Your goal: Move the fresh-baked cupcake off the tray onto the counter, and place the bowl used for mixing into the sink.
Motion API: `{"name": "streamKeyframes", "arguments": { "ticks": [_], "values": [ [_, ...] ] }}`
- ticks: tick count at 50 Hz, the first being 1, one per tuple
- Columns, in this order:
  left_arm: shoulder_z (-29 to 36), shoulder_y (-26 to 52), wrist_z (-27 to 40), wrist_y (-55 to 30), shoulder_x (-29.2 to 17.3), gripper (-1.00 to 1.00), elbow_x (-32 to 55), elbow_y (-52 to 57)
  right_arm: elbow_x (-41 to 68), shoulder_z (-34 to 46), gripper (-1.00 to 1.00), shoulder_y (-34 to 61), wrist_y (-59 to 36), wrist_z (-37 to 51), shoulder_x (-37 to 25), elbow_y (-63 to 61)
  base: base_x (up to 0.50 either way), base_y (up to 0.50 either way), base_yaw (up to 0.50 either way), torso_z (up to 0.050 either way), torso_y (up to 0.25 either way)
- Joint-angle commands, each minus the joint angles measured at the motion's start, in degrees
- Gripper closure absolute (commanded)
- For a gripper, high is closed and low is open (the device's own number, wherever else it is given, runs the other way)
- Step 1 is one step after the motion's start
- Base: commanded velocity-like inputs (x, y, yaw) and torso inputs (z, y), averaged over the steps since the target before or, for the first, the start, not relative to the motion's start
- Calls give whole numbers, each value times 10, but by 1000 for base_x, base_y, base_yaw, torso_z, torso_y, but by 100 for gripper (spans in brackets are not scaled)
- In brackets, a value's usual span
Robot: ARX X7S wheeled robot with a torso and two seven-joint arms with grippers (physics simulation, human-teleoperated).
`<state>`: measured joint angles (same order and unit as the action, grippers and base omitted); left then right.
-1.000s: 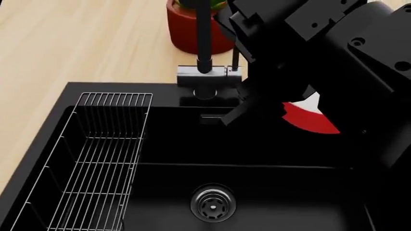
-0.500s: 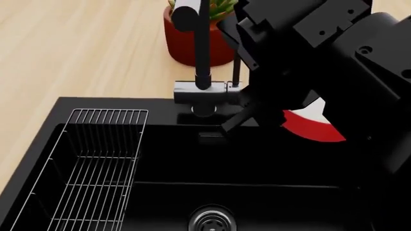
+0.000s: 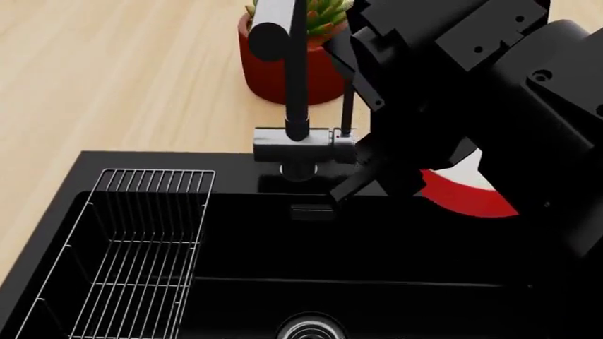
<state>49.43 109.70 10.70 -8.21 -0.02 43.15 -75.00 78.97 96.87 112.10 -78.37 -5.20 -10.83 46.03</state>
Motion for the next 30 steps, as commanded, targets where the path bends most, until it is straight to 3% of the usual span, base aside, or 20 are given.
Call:
{"name": "streamKeyframes", "arguments": {
  "ticks": [1,30],
  "values": [
    [-10,0,0,15,0,-100,-15,1,51,46,100,-6,-15,39,-17,-14,0,0,0,0,0],
    [19,0,4,18,0,-100,3,1,122,30,100,-68,-45,91,-41,-52,0,0,0,0,1]
  ]
}}
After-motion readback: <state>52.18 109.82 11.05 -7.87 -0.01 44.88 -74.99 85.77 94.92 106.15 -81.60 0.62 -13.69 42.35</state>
